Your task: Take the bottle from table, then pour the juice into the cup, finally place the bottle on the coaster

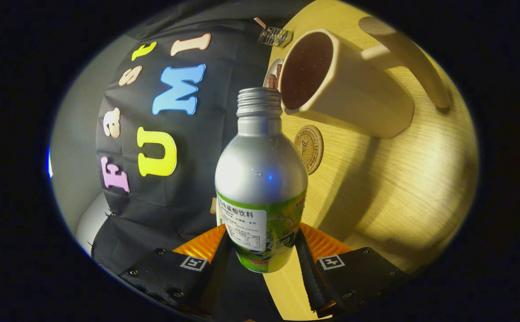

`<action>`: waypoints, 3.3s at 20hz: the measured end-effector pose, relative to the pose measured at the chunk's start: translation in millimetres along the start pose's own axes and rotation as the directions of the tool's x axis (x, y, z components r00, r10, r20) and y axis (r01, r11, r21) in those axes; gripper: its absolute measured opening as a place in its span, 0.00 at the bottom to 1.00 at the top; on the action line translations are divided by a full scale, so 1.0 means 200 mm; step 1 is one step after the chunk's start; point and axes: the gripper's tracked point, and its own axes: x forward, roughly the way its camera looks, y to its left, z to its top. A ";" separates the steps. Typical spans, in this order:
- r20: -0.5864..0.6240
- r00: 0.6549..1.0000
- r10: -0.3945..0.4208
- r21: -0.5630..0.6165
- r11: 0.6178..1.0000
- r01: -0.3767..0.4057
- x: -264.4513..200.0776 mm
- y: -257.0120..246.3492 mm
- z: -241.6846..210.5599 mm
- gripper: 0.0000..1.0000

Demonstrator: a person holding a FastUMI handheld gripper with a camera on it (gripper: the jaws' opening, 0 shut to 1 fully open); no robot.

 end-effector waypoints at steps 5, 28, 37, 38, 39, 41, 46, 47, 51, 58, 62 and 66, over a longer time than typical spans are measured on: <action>0.001 1.000 0.026 0.085 0.996 -0.026 -0.01 0.06 0.02 0.75; 0.012 0.996 0.090 0.321 0.943 -0.090 -0.02 0.20 0.06 0.75; 0.007 0.994 0.107 0.393 0.914 -0.101 -0.02 0.24 0.08 0.75; 0.005 0.994 0.105 0.396 0.913 -0.098 -0.01 0.24 0.07 0.75; 0.005 0.995 0.103 0.397 0.913 -0.096 -0.01 0.24 0.07 0.75; 0.003 0.995 0.102 0.405 0.909 -0.095 -0.01 0.24 0.07 0.75; 0.000 0.994 0.107 0.424 0.901 -0.097 -0.03 0.25 0.07 0.75; -0.001 0.994 0.110 0.430 0.897 -0.099 -0.02 0.27 0.07 0.75; 0.003 0.994 0.114 0.452 0.886 -0.103 -0.02 0.27 0.08 0.75; 0.002 0.993 0.121 0.495 0.862 -0.106 -0.03 0.30 0.11 0.75; -0.005 0.991 0.130 0.516 0.849 -0.109 -0.05 0.32 0.11 0.75; -0.006 0.990 0.139 0.539 0.835 -0.114 -0.05 0.35 0.12 0.75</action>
